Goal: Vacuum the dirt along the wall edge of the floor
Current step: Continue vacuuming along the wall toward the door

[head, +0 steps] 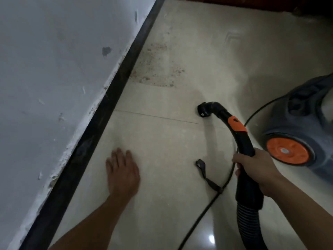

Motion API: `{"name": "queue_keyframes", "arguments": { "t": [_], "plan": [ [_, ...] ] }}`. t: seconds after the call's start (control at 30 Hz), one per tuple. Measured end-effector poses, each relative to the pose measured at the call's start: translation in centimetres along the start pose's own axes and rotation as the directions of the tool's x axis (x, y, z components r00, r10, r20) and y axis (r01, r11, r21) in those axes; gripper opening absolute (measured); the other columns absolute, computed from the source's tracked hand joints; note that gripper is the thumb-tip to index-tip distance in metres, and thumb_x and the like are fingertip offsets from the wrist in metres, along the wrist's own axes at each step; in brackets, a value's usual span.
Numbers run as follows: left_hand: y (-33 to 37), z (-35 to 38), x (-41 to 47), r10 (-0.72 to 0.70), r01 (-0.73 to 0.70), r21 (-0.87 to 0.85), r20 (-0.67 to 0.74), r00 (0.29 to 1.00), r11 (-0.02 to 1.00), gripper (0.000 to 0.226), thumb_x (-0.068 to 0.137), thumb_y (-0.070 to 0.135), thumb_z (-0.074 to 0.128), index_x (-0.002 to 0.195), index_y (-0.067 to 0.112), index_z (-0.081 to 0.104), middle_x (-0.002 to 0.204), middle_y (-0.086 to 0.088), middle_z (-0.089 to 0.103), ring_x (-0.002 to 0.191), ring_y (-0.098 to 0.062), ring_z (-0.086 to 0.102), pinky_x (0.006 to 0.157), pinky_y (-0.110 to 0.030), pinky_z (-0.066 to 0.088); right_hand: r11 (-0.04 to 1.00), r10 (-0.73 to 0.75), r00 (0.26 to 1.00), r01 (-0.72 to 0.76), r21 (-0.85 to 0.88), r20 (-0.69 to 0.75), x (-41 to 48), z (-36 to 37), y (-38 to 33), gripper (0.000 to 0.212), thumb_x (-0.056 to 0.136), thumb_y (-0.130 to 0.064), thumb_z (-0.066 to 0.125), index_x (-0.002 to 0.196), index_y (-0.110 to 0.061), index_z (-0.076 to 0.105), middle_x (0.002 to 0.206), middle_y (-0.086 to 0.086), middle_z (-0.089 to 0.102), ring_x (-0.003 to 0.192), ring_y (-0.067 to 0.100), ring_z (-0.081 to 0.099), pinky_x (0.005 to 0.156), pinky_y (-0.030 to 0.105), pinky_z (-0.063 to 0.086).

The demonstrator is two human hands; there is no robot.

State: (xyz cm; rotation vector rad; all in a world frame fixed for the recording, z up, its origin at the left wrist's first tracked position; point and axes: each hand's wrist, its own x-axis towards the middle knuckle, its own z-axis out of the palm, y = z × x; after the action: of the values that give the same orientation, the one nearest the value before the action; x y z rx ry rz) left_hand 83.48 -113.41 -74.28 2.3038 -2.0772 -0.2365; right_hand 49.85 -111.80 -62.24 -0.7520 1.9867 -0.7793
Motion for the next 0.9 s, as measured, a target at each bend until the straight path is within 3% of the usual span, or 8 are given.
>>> {"name": "queue_keyframes", "arguments": {
  "t": [0.07, 0.27, 0.63, 0.9],
  "plan": [
    [1.3, 0.1, 3.1, 0.018, -0.018, -0.013, 0.004, 1.000, 1.000, 0.052, 0.100, 0.025, 0.029, 0.146, 0.002, 0.035, 0.152, -0.028, 0.028, 0.143, -0.041, 0.023, 0.116, -0.054, 0.017, 1.000, -0.031, 1.000, 0.031, 0.005, -0.003, 1.3, 0.3, -0.4, 0.020, 0.080, -0.008, 0.074, 0.091, 0.002, 0.062, 0.055, 0.012, 0.060, 0.040, 0.021, 0.059, 0.043, 0.029, 0.049],
    [4.9, 2.0, 9.1, -0.112, 0.102, -0.091, -0.113, 0.987, 0.991, 0.057, 0.100, 0.032, 0.029, 0.150, 0.006, 0.025, 0.156, -0.027, 0.018, 0.146, -0.037, 0.013, 0.120, -0.048, 0.007, 0.983, -0.041, 0.994, 0.023, 0.182, 0.097, 6.3, 4.0, -4.4, 0.029, 0.087, -0.036, 0.074, 0.096, -0.012, 0.060, 0.057, 0.005, 0.057, 0.037, 0.013, 0.057, 0.040, 0.024, 0.049],
    [5.6, 1.2, 16.4, -0.198, 0.180, -0.146, -0.125, 0.972, 0.973, 0.059, 0.098, 0.034, 0.032, 0.149, 0.005, 0.029, 0.158, -0.023, 0.017, 0.148, -0.033, 0.010, 0.121, -0.043, 0.005, 0.985, -0.169, 0.957, 0.159, 0.063, 0.237, 12.9, 10.3, -10.3, 0.023, 0.089, -0.028, 0.069, 0.094, -0.009, 0.057, 0.062, 0.011, 0.059, 0.045, 0.026, 0.060, 0.048, 0.033, 0.049],
    [5.6, 0.7, 16.3, -0.220, 0.210, -0.132, -0.069, 0.973, 0.969, 0.064, 0.099, 0.045, 0.016, 0.153, 0.011, 0.018, 0.162, -0.013, 0.004, 0.150, -0.022, -0.005, 0.122, -0.040, 0.000, 0.980, -0.158, 0.912, 0.193, -0.057, 0.380, 14.4, 12.8, -13.0, 0.021, 0.089, -0.027, 0.068, 0.091, -0.010, 0.055, 0.059, 0.010, 0.060, 0.044, 0.024, 0.061, 0.045, 0.033, 0.051]
  ]
}}
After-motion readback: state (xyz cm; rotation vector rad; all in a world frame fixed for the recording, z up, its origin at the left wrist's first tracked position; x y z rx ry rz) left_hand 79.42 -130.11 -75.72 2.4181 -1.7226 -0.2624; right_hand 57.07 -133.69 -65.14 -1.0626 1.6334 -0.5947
